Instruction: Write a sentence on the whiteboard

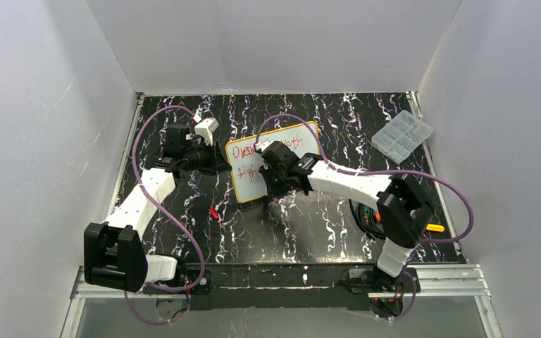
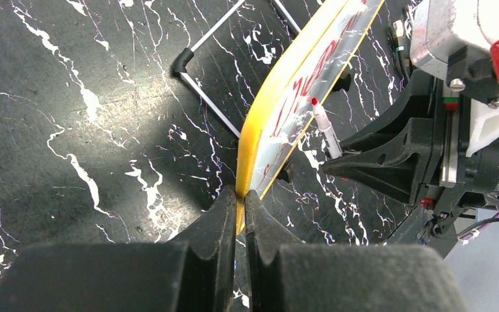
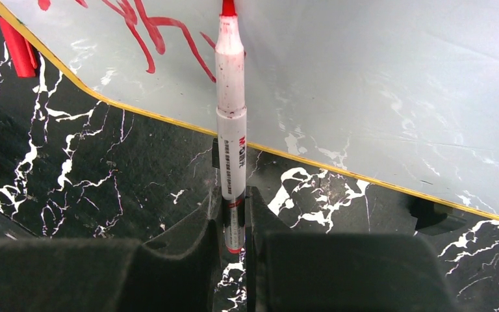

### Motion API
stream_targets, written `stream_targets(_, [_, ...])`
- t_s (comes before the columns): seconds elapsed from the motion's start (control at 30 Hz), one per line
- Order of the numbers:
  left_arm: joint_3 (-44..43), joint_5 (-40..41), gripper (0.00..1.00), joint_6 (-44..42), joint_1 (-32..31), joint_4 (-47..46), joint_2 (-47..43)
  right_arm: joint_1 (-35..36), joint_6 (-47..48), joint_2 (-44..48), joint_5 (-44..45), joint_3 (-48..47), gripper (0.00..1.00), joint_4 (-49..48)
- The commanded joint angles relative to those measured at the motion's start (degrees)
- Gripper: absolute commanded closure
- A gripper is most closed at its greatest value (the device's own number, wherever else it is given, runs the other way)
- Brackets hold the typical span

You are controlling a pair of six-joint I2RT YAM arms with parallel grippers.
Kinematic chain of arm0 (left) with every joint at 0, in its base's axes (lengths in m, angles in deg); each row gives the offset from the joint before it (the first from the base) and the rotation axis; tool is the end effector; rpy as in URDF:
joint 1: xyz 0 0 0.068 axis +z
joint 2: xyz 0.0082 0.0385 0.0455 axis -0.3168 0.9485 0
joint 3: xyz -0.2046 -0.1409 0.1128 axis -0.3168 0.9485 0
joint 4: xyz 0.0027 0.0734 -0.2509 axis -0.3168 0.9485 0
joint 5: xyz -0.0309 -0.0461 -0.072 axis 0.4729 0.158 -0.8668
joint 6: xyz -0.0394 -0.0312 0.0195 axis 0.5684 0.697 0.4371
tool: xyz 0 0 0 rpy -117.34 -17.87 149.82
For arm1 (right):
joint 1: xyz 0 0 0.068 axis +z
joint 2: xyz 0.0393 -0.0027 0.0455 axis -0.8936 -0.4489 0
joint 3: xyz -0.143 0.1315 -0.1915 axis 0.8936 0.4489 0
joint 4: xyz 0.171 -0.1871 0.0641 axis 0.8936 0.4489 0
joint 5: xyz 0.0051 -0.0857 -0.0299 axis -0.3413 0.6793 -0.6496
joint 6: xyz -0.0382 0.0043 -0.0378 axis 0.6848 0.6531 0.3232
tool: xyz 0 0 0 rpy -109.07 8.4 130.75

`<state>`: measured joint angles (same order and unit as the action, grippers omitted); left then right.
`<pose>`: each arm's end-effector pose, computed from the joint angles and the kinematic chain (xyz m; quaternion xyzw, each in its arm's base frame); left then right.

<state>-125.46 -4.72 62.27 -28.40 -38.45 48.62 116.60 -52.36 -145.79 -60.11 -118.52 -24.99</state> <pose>0.2746 -0.0681 0.2760 0.1500 0.8459 -0.3201 0.3993 0.2275 0.3001 0.2333 -0.2740 0.9035 0.1587 0.2888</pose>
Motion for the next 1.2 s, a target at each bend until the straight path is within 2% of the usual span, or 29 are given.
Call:
stream_targets(0.0, [0.4,-1.4,1.0,-0.3,-0.2,-0.1,-2.7,0.1,-0.9,-0.6,-1.5,0.6,0.99,-0.8])
stream_targets(0.6, [0.5,-1.4,1.0,-0.3,-0.2,0.0,-3.2,1.6,-2.7,-0.9,-2.9,3.9,0.99,-0.5])
stream_targets(0.97, [0.5,-1.4,1.0,-0.2,-0.2,0.0,-3.3,1.5,-2.4,0.6,3.7,1.5,0.99,1.6])
stream_targets(1.17, [0.6,-1.3,1.0,-0.3,-0.2,0.0,-3.4,1.4,-1.6,3.0,3.1,0.8,0.99,-0.1])
